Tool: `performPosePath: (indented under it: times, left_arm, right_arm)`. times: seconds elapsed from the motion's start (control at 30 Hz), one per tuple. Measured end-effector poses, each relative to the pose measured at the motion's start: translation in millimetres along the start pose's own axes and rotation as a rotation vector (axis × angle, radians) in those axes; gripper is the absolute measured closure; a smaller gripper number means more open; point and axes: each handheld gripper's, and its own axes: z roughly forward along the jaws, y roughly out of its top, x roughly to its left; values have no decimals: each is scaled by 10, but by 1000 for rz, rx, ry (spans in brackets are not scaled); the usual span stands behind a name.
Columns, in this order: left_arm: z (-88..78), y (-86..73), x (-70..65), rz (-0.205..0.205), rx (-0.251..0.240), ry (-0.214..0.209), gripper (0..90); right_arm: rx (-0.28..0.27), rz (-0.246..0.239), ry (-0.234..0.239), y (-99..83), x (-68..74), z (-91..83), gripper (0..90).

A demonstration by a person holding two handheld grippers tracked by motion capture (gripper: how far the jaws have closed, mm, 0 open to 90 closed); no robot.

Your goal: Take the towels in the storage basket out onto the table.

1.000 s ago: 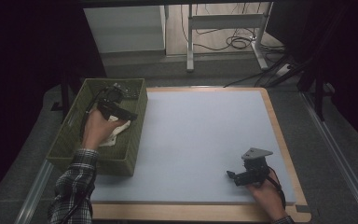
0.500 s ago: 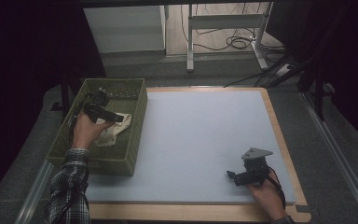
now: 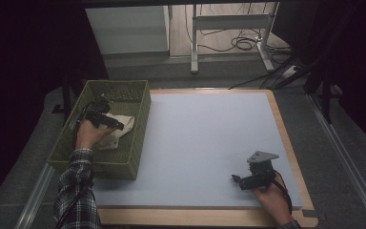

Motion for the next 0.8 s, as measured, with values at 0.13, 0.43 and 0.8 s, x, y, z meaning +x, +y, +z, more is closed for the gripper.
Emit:
performPosePath:
  times: [0.13, 0.43, 0.8]
  left_arm:
    - [104, 28, 4, -15, 71, 2, 19]
    - [304, -15, -13, 0, 249, 31, 133]
    - [177, -48, -1, 25, 230, 22, 769]
  right_arm:
    - [0, 0, 1, 0, 0, 0, 17]
    - [0, 0, 1, 0, 0, 0, 17]
    - [0, 0, 1, 0, 1, 0, 17]
